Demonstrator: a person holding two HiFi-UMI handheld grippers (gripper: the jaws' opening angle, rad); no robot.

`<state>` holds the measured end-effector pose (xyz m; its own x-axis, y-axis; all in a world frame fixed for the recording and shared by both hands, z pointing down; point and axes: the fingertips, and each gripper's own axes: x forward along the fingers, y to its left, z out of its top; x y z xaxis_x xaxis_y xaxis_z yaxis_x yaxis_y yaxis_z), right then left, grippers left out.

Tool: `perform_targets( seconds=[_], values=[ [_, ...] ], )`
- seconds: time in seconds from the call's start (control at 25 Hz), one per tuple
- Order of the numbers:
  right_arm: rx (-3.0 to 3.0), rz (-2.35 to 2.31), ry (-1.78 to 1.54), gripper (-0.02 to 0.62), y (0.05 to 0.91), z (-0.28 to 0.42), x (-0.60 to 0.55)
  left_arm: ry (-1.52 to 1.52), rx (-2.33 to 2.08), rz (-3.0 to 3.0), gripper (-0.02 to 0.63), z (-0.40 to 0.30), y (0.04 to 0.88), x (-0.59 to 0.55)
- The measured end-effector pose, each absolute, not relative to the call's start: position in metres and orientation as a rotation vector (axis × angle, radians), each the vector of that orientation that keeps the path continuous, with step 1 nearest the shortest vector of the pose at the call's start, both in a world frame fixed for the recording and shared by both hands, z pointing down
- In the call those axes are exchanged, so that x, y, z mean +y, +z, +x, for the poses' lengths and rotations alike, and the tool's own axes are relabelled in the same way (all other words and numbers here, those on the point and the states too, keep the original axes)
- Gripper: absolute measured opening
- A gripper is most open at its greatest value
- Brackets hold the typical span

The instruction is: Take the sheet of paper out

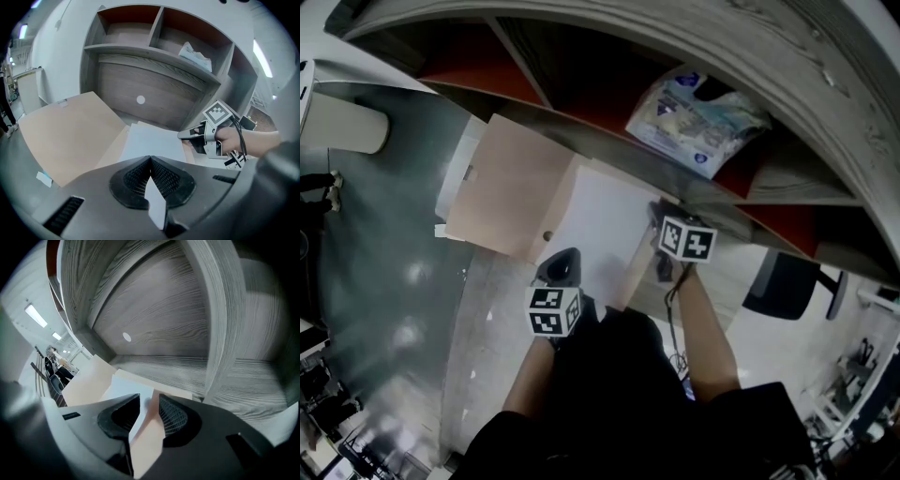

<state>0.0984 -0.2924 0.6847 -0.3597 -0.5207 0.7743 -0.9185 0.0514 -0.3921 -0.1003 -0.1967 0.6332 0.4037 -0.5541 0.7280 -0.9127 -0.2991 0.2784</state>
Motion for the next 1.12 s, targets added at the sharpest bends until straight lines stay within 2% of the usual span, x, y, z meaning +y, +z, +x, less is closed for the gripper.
perform_targets(
  seconds=[0.64,0.92,1.12],
  values=[
    [-1.887,1.409,1.153,0.122,0.686,0.089,-0.297,0.639,-1.275,1.947,0.043,-0.116,0.635,-0.192],
    [-1.896,1.400,1.112,0.086,0.687,0.087,-0.297,0.636,-1.281,1.942,0.043,-0.122,0.636,-0.190],
    [-1.900,1.395,1.078,0.028,0.686,0.086,-0.296,0.635,-1.283,1.938,0.043,-0.125,0.637,-0.190]
  ],
)
